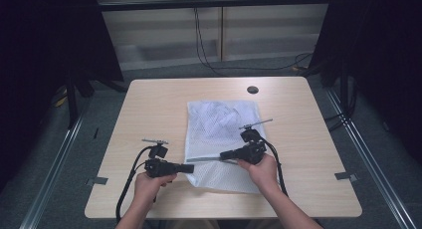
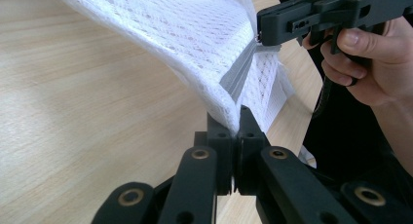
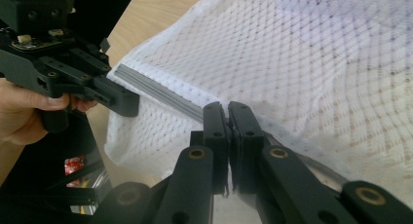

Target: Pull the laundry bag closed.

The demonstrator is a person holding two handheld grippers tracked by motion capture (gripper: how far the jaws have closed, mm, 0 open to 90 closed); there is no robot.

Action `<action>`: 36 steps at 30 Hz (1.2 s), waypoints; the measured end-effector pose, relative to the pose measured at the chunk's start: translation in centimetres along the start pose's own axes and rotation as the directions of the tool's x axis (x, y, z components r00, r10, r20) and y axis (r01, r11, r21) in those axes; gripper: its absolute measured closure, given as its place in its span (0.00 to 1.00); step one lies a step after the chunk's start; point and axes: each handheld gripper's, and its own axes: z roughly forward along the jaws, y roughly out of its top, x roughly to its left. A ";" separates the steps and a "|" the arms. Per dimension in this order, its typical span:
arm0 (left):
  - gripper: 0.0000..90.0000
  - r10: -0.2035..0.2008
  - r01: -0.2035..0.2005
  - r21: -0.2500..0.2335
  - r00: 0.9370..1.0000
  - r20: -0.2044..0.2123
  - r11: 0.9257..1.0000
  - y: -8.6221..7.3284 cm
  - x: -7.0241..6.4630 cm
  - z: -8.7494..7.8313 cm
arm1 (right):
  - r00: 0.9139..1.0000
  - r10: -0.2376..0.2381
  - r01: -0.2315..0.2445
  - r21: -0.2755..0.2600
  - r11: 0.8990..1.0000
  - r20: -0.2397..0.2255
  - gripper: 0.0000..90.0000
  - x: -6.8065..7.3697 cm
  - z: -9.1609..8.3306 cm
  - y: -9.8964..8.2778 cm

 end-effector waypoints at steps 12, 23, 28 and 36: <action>0.98 0.000 0.000 0.001 1.000 -0.001 1.000 -0.1 -0.1 0.1 | 1.000 0.005 -0.005 -0.005 1.000 -0.003 0.97 -0.3 -0.2 0.0; 0.98 -0.010 0.010 0.001 1.000 0.003 1.000 -0.1 -0.1 0.1 | 1.000 0.008 -0.008 -0.004 1.000 -0.001 0.97 -0.8 -0.6 -0.2; 0.98 -0.003 0.003 0.007 1.000 0.003 1.000 -0.1 -0.1 0.0 | 1.000 0.013 -0.013 -0.006 1.000 -0.001 0.97 -0.9 -0.7 -0.2; 0.98 -0.007 0.007 0.006 1.000 -0.001 1.000 -0.1 -0.1 0.1 | 1.000 0.018 -0.018 -0.008 1.000 -0.003 0.97 -1.1 -0.7 -0.3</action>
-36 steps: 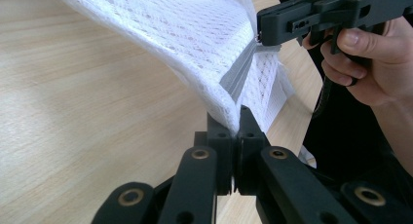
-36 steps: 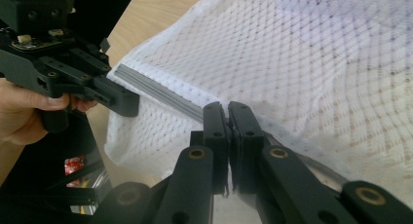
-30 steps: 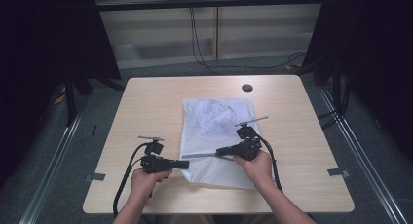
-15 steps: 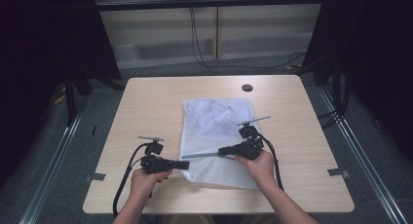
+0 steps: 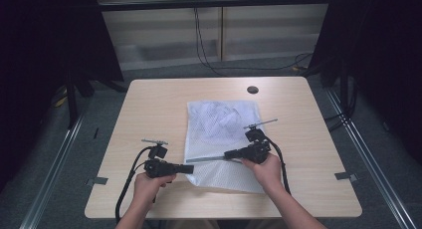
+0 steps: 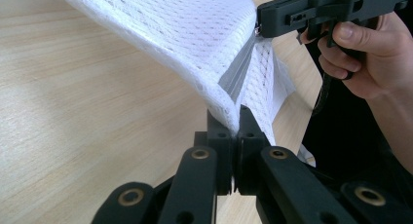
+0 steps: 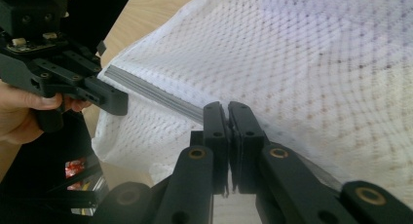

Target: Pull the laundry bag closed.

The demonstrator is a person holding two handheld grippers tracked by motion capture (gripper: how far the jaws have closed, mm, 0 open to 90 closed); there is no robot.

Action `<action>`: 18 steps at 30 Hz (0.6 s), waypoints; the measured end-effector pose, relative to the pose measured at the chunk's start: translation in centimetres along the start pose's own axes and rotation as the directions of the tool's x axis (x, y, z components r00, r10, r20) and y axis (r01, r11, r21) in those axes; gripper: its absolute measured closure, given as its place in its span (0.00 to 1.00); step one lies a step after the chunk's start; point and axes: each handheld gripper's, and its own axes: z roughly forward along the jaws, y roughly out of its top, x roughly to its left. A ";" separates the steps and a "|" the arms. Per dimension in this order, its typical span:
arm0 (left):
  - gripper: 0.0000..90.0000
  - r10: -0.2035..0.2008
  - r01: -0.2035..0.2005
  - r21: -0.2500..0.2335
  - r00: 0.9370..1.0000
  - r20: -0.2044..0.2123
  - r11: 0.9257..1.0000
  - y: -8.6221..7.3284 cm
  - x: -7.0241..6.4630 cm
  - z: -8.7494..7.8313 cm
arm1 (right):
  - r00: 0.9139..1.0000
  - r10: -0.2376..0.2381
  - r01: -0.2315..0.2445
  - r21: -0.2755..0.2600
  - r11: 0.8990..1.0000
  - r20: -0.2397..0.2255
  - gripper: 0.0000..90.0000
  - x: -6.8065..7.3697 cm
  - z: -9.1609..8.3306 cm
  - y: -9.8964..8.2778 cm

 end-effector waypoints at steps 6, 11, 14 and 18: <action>0.98 0.005 -0.005 0.002 1.000 0.000 1.000 0.0 0.0 0.1 | 1.000 0.001 -0.001 0.000 1.000 -0.001 0.97 -0.2 -0.1 -0.1; 0.98 0.002 -0.002 0.005 1.000 0.003 1.000 0.0 0.1 0.1 | 1.000 0.005 -0.005 -0.005 1.000 0.001 0.96 -0.4 -0.2 -0.1; 0.98 0.009 -0.009 0.006 1.000 0.000 1.000 0.0 0.1 0.1 | 1.000 0.006 -0.006 -0.005 1.000 -0.005 0.97 -0.4 -0.2 -0.1; 0.98 0.011 -0.011 0.006 1.000 0.000 1.000 0.0 0.1 0.1 | 1.000 0.008 -0.008 -0.007 1.000 -0.004 0.97 -0.5 -0.3 -0.1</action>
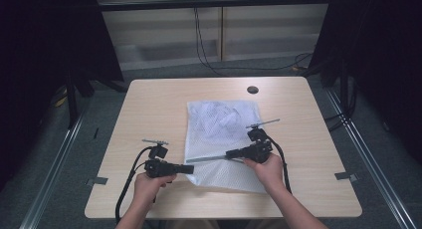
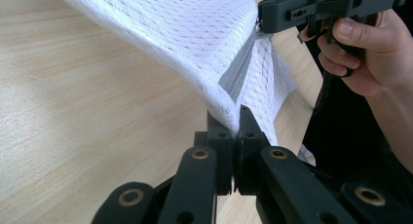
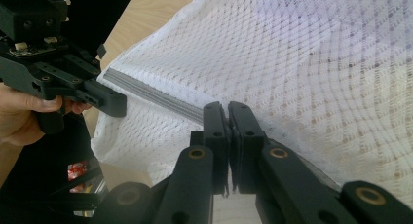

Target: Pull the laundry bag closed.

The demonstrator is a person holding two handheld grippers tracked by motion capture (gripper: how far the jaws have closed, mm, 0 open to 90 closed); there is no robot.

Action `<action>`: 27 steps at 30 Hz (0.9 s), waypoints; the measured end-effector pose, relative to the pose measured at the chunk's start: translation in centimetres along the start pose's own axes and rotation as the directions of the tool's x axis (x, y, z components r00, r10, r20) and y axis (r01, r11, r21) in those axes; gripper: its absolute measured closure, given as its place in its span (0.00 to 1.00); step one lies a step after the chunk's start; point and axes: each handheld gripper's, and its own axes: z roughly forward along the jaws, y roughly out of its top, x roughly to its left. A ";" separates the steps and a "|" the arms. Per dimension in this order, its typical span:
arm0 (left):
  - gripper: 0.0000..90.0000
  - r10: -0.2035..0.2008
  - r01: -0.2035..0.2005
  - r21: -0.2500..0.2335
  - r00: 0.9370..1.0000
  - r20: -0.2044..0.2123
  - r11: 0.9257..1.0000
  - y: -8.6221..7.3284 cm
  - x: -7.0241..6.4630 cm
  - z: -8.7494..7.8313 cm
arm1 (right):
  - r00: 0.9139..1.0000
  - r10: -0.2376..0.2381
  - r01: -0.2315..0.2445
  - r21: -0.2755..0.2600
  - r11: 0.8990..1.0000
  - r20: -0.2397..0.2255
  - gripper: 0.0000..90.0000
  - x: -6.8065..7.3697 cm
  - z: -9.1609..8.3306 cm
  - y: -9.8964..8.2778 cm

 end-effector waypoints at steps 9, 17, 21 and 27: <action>0.98 -0.004 0.004 0.002 1.000 -0.004 1.000 0.0 0.0 0.0 | 1.000 0.006 -0.006 -0.004 1.000 -0.001 0.97 -0.2 -0.3 0.0; 0.98 -0.008 0.008 -0.002 1.000 -0.012 1.000 0.0 0.1 -0.3 | 0.999 -0.005 0.005 -0.008 1.000 0.037 0.97 -0.5 -1.0 -0.2; 0.98 -0.015 0.015 -0.003 1.000 -0.011 1.000 -0.1 0.0 -0.2 | 0.999 -0.005 0.006 -0.008 1.000 0.034 0.97 -0.6 -1.3 -0.4; 0.98 -0.015 0.015 -0.002 1.000 -0.009 1.000 0.0 0.0 -0.2 | 1.000 -0.002 0.002 -0.011 1.000 0.028 0.97 -0.7 -1.4 -0.4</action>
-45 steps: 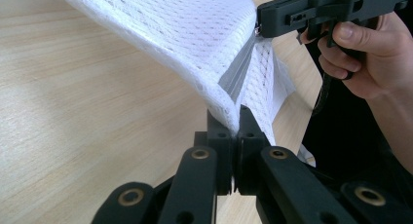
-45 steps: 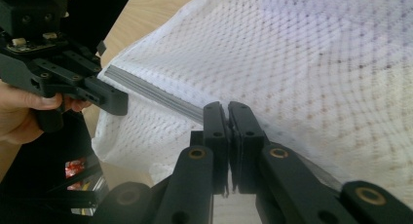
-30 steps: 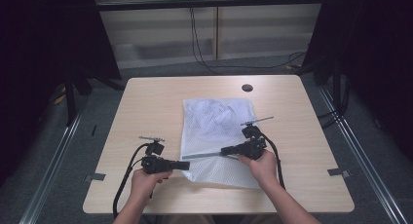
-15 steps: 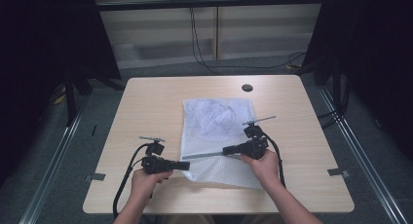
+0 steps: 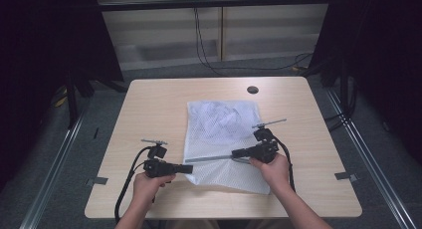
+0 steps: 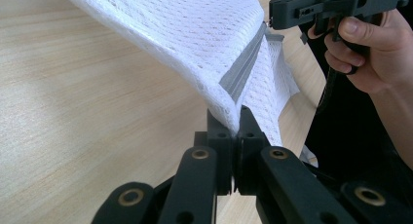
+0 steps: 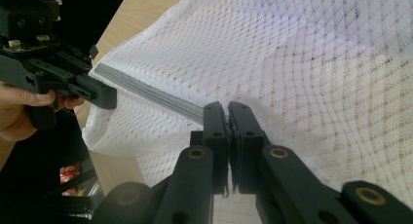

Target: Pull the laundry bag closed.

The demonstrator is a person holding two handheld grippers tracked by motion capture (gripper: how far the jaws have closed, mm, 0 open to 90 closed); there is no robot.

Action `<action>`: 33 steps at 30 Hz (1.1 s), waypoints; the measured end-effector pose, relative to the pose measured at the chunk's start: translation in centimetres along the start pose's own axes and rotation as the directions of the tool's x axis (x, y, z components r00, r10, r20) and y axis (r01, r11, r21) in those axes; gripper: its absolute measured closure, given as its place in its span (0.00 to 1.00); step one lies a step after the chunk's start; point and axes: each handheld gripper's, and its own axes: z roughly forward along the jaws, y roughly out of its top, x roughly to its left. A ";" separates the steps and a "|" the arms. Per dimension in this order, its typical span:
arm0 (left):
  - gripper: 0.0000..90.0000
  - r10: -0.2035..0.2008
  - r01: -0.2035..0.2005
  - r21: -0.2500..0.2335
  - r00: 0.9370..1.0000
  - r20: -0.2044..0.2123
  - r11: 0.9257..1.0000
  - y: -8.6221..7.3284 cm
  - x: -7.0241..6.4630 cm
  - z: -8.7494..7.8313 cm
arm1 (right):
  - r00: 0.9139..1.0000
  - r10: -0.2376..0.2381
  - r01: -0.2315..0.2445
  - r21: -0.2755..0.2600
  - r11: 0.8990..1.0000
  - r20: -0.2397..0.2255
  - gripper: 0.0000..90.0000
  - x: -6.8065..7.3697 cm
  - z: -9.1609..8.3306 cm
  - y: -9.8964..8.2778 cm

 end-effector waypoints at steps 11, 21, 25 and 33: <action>0.98 -0.003 0.003 0.000 1.000 -0.003 1.000 0.0 0.0 -0.1 | 1.000 0.002 -0.002 -0.005 1.000 0.002 0.97 -0.4 -0.3 -0.4; 0.98 0.006 -0.006 0.004 1.000 -0.011 1.000 0.0 0.1 -0.1 | 1.000 0.007 -0.007 -0.004 1.000 0.002 0.96 -0.7 -0.7 -0.6; 0.98 0.003 -0.003 0.006 1.000 -0.008 1.000 0.0 0.1 0.0 | 1.000 0.009 -0.009 -0.004 1.000 0.003 0.97 -0.6 -0.8 -0.6; 0.98 0.005 -0.005 0.008 1.000 -0.011 1.000 -0.1 0.1 0.0 | 1.000 0.012 -0.012 -0.005 1.000 0.010 0.97 -1.0 -1.2 -0.7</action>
